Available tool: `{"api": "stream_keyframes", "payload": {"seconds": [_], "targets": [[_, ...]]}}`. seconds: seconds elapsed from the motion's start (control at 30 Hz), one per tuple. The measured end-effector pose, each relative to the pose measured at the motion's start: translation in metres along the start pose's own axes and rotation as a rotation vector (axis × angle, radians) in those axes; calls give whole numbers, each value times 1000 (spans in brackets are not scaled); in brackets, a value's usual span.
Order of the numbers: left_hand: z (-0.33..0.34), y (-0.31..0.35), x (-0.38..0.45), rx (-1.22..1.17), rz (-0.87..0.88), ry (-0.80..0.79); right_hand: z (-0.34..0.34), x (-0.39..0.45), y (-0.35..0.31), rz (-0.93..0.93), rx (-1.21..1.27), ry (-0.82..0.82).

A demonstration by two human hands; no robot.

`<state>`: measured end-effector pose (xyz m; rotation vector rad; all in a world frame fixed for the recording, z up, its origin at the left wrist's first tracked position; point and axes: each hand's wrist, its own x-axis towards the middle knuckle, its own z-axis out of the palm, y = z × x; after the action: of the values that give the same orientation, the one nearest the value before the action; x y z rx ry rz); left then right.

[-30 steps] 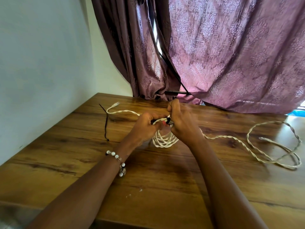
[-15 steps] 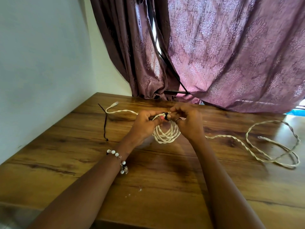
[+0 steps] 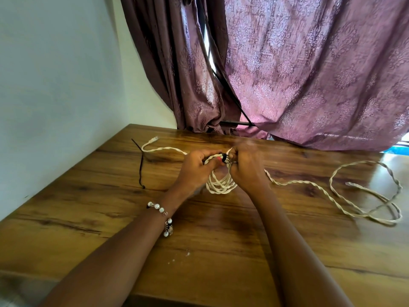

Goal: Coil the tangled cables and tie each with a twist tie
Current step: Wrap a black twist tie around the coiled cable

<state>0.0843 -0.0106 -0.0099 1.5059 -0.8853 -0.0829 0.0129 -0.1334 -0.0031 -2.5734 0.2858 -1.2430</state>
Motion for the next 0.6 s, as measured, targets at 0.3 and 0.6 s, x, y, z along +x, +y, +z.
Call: {"api": "stream_keyframes", "payload": {"seconds": [0.3,0.6], "targets": [[-3,1,3,-115,-32,62,-4,-1,-3,31,217,108],[-7,5,5,-283,-75,35,-16,1,-12,356,876,45]]}}
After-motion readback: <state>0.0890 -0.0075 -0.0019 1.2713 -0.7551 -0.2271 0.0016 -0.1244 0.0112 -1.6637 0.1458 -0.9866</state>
